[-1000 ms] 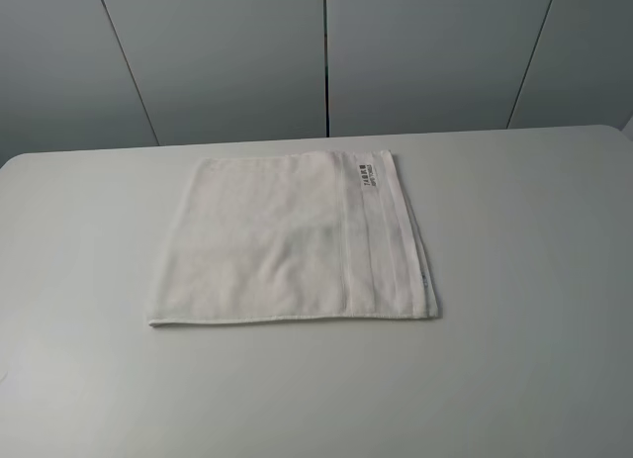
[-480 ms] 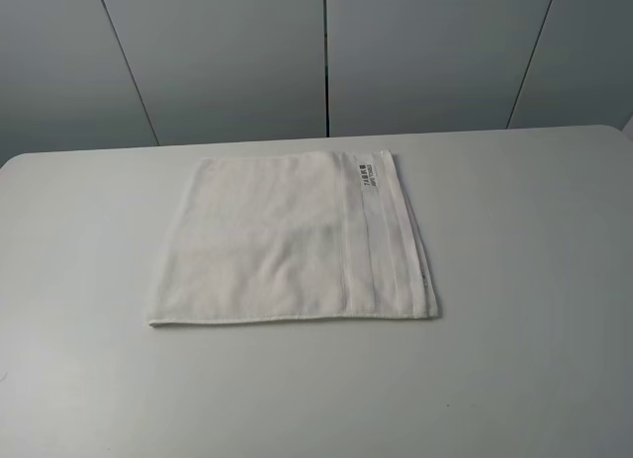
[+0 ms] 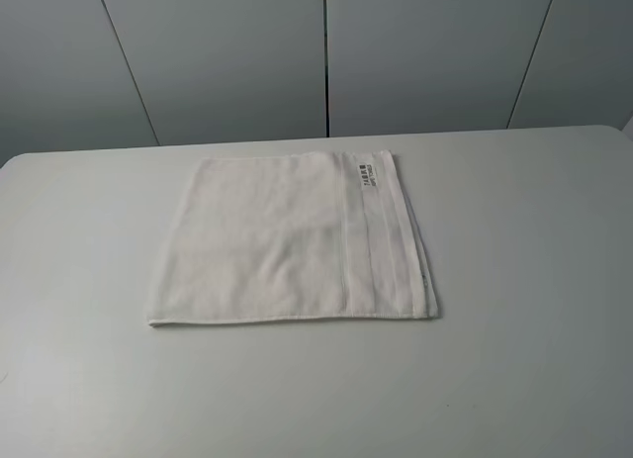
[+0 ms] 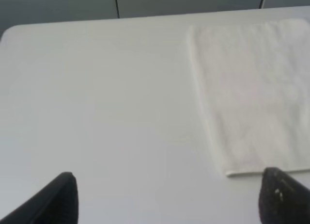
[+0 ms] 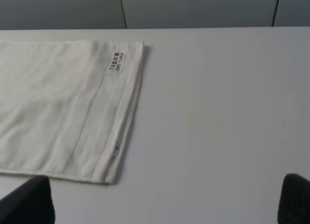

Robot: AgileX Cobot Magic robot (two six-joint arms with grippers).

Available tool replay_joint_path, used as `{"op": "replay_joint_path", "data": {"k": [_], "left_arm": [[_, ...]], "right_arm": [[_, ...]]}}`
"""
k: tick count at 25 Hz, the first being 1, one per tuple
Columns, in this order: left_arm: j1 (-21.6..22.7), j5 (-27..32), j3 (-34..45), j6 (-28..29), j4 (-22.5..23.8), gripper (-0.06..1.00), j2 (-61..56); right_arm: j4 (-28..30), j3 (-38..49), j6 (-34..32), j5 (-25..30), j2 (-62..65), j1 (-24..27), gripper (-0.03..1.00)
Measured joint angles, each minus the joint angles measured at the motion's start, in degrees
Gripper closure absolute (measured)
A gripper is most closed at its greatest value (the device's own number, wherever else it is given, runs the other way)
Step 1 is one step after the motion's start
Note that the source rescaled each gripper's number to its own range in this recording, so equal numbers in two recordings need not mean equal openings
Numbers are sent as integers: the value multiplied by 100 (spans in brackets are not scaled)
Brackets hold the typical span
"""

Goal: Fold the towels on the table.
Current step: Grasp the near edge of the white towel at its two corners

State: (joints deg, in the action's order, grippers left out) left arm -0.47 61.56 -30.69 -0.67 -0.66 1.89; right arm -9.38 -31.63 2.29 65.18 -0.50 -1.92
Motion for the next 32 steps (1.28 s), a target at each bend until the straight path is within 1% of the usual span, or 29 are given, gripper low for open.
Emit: {"op": "replay_joint_path", "data": {"k": [2, 4, 8, 11, 13, 17, 20, 22, 24, 26, 28, 30, 32], "left_arm": [[0, 0, -167, -113, 113, -4, 394], [0, 0, -385, -312, 167, -4, 975], [0, 0, -1068, -692, 147, -4, 2282], [0, -46, -1621, -1119, -21, -4, 3224], [0, -122, -1926, -1446, -222, -4, 3804], [0, -281, -2387, -2250, -785, -4, 4962], [-10, -410, -2567, -2794, -1076, -4, 5798], [-76, -442, -2617, -3161, -1148, -4, 6332], [-278, -442, -2618, -3475, -1102, -4, 6779], [-661, -493, -2618, -3720, -973, -4, 7236], [-1112, -647, -2618, -3812, -645, -4, 7628], [-1624, -741, -2628, -3824, -233, -4, 8037], [-2041, -822, -2628, -3832, 173, -4, 8411]], "right_arm": [[37, -104, -11, -7, -255, 0, -3], [59, -252, 66, -148, -714, 0, -3], [-6, -652, 659, -661, -1882, 0, -3], [-126, -1047, 1036, -1048, -2800, 0, -3], [-375, -1329, 1514, -1229, -3390, 0, -3], [-957, -1974, 2707, -1269, -4569, 0, -3], [-1130, -2411, 3413, -1155, -5360, 0, -3], [-1233, -2589, 3847, -1074, -5836, -12, -3], [-1233, -2641, 4318, -1032, -6226, -149, -3], [-1218, -2655, 4712, -920, -6611, -374, -3], [-1058, -2655, 4922, -855, -7047, -697, -3], [-853, -2655, 4983, -842, -7434, -987, -3], [-740, -2655, 5025, -842, -7823, -1242, -3]]}}
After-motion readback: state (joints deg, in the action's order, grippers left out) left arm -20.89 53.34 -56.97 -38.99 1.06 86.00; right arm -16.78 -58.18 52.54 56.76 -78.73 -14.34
